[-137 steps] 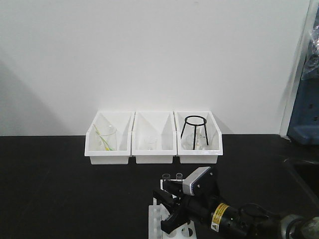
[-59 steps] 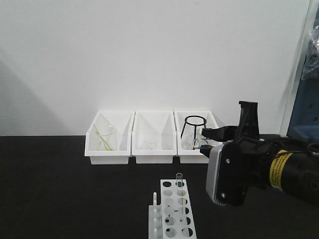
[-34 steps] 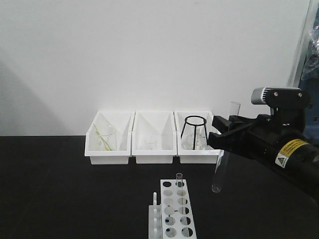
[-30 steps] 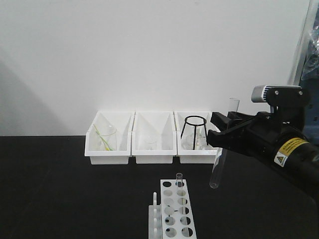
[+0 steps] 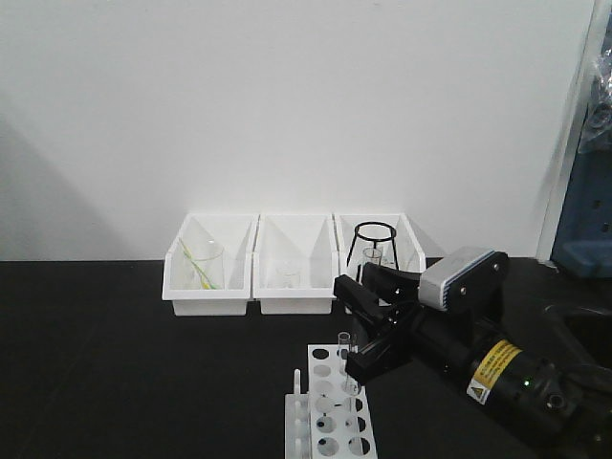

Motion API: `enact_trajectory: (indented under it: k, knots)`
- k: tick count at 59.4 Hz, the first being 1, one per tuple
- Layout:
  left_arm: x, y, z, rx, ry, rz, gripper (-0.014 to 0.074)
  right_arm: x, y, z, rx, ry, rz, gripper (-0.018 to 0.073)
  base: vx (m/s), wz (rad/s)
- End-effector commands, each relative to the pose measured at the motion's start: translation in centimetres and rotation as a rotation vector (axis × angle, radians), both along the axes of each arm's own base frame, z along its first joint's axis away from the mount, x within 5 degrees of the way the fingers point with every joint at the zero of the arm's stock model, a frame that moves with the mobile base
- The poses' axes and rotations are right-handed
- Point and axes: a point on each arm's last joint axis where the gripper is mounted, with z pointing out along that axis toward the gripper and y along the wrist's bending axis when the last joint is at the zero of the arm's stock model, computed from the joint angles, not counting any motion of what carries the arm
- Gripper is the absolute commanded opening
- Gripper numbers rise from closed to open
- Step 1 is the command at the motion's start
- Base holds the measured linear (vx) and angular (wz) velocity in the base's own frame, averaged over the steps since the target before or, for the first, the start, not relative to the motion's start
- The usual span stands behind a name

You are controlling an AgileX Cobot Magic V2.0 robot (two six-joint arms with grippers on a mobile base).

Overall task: Flip and reinsert test tube from rack
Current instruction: 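Lower the test tube back into the rack hole with the right gripper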

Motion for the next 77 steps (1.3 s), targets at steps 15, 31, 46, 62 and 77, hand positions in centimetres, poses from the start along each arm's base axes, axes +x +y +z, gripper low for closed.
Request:
enact_trajectory:
  k: [15,31,46,62,77]
  knots:
    - [0.0,-0.1,0.9,-0.022,-0.090,-0.014,-0.0006,0.7,0.7,0.0,0.115,-0.137,0.074,-0.0011,0.00,0.00]
    - [0.0,-0.1,0.9,-0.022,-0.090,-0.014,-0.0006,1.6,1.1,-1.4,0.140,-0.137,0.092,-0.0011,0.00,0.00]
    - [0.0,-0.1,0.9,-0.022,-0.090,-0.014,-0.0006,2.5,1.6,-1.3,0.076,-0.125,0.101,-0.0011,0.00,0.00]
    - [0.0,-0.1,0.9,-0.022,-0.090,-0.014,-0.0006,2.9,2.1,-3.7,0.020,-0.071,0.135,-0.0011,0.00,0.00]
    - [0.0,-0.1,0.9,-0.022,-0.090,-0.014,-0.0006,3.6,2.4,-6.7,0.013,-0.006,0.142,-0.0011,0.00,0.00]
